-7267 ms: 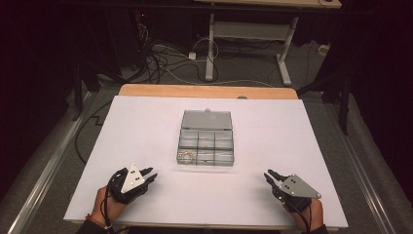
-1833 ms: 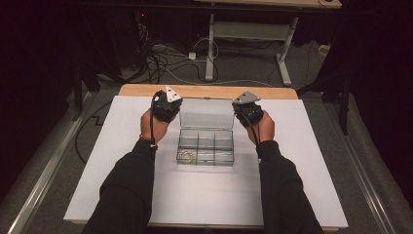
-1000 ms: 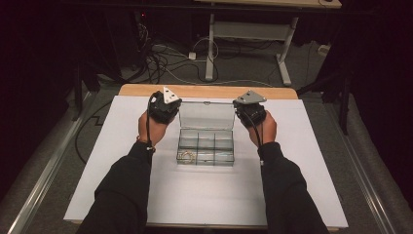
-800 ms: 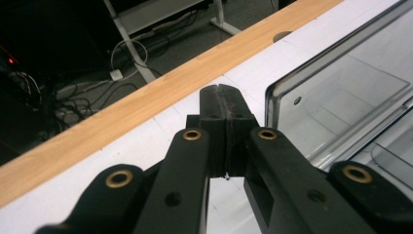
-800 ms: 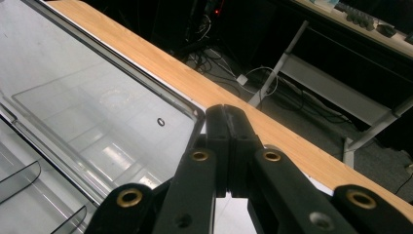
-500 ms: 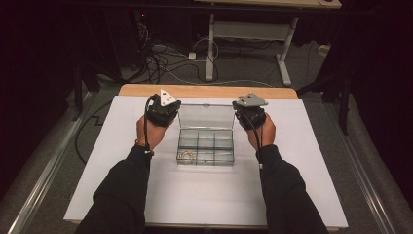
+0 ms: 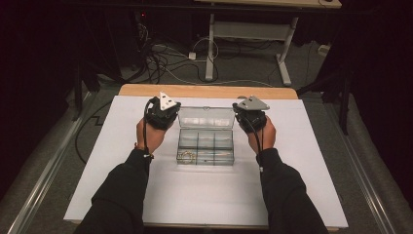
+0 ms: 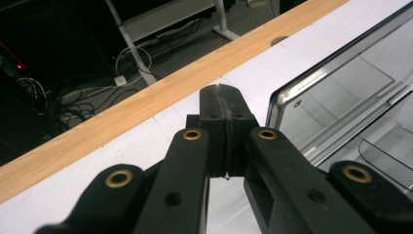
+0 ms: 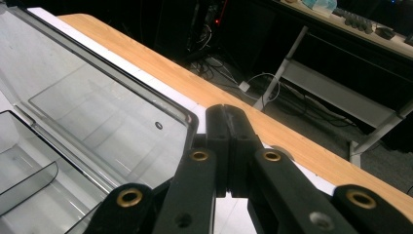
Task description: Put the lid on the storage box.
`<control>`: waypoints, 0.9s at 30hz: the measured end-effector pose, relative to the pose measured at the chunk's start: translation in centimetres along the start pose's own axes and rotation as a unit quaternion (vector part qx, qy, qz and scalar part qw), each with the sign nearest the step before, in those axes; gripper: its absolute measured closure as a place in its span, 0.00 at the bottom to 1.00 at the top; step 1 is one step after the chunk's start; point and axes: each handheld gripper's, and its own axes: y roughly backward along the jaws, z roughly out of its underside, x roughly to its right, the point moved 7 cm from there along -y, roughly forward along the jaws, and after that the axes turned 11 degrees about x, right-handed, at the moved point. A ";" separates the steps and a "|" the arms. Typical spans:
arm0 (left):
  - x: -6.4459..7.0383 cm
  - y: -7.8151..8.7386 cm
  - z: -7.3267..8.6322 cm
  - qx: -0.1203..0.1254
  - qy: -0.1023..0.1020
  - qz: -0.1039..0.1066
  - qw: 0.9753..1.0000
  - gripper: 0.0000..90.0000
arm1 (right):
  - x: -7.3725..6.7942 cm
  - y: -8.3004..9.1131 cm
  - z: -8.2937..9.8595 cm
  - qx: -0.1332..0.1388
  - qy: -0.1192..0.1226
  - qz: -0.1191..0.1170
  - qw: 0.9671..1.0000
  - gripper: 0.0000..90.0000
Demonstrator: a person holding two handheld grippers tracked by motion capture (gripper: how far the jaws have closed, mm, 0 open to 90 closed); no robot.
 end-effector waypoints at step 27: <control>0.9 1.2 0.5 0.012 0.001 0.002 1.000 0.97 | -0.8 1.3 0.6 0.004 0.018 0.008 1.000 1.00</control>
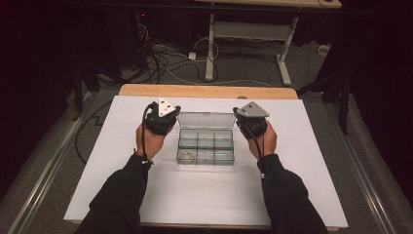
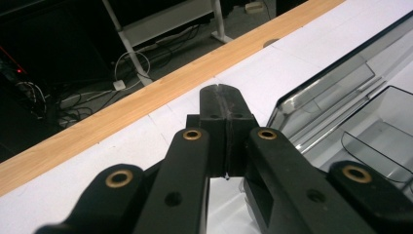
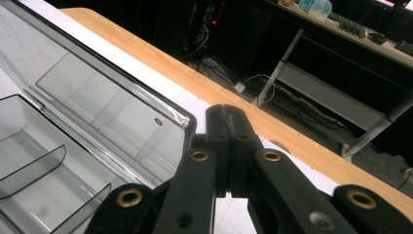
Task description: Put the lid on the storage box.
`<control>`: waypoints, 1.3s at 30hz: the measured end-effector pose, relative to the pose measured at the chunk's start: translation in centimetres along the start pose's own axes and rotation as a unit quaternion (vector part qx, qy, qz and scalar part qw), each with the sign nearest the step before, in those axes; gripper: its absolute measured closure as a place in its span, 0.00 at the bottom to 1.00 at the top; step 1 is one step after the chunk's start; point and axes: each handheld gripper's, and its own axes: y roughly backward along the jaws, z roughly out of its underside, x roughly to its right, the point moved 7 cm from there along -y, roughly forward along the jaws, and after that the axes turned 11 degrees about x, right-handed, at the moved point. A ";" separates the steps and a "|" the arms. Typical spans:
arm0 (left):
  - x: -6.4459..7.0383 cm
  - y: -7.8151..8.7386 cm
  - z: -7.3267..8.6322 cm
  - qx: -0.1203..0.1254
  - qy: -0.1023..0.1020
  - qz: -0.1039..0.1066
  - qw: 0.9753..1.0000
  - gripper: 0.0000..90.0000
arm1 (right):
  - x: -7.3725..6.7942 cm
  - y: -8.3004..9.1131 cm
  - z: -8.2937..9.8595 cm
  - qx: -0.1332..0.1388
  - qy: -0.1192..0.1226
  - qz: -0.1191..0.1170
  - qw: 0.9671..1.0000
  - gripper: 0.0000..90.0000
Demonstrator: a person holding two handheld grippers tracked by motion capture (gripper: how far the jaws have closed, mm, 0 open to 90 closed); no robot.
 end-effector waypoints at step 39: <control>1.6 1.1 2.2 -0.002 -0.010 0.009 1.000 0.96 | -1.8 1.4 2.1 -0.004 0.001 -0.002 1.000 1.00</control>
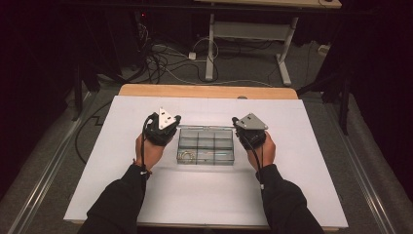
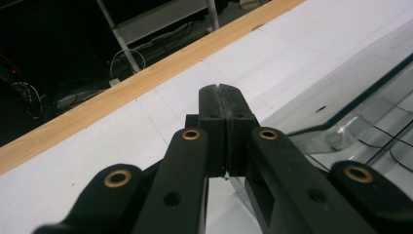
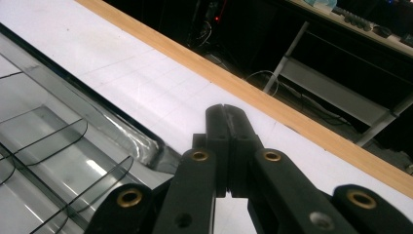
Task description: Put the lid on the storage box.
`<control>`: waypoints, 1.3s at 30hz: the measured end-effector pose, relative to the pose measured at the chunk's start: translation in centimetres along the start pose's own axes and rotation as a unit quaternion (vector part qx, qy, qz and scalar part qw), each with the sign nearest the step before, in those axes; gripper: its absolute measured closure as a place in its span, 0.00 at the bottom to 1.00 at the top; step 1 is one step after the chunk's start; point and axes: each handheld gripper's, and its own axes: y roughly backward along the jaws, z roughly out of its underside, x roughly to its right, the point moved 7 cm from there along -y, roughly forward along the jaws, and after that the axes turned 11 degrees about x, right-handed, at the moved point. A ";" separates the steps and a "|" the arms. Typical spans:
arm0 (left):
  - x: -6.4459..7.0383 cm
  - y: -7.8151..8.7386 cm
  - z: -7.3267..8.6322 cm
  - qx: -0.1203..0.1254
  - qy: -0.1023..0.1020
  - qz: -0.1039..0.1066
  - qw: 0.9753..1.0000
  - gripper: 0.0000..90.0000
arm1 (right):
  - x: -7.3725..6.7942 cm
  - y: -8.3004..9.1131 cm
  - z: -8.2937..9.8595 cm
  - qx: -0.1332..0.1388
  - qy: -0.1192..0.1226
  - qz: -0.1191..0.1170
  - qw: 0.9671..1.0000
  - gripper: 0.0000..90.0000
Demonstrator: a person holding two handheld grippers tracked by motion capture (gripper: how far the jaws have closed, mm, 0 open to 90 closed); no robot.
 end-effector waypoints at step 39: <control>1.0 1.0 1.2 -0.012 -0.034 -0.009 0.999 0.96 | -0.8 1.1 1.1 0.000 0.005 -0.003 1.000 1.00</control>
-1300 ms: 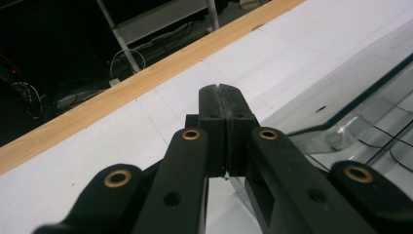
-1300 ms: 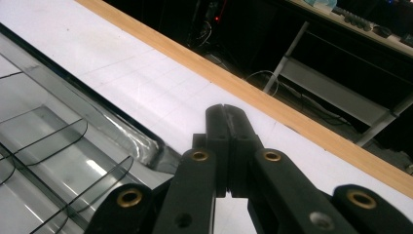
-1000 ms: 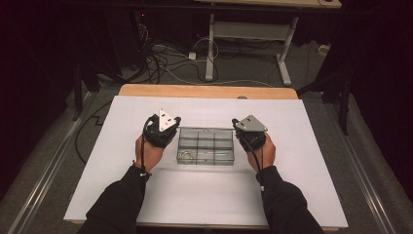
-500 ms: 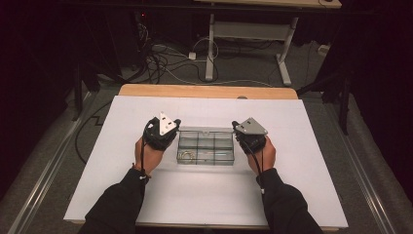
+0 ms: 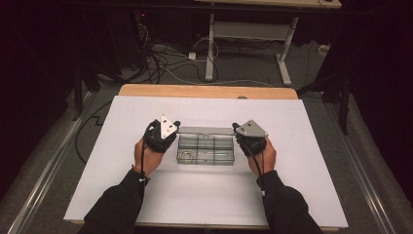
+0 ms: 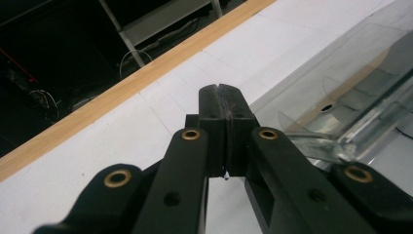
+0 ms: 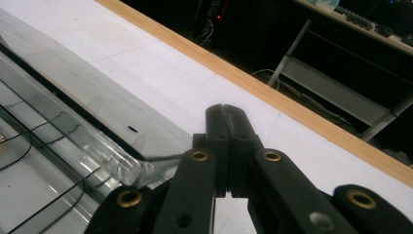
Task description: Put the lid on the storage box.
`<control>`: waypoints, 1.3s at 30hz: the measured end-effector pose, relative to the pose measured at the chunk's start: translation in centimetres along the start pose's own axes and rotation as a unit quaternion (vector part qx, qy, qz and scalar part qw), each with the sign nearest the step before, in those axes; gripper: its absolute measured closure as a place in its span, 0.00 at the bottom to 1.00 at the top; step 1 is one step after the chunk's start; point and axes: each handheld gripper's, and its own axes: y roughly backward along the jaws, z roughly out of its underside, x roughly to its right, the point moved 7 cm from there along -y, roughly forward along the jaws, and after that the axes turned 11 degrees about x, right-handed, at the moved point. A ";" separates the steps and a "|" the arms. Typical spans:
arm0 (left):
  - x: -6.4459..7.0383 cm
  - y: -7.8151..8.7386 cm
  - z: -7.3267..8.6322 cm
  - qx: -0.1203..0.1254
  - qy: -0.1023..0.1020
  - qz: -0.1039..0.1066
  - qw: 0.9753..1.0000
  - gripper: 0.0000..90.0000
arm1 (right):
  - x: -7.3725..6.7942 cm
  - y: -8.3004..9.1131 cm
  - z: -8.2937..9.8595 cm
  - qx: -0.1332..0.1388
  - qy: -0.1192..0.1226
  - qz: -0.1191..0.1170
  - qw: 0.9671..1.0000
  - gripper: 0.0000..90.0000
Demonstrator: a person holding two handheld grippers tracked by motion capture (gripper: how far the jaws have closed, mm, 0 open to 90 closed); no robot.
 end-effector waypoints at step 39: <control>0.8 1.9 2.2 0.004 0.004 0.032 0.999 0.94 | -1.0 2.1 1.3 0.005 -0.018 -0.039 0.999 0.96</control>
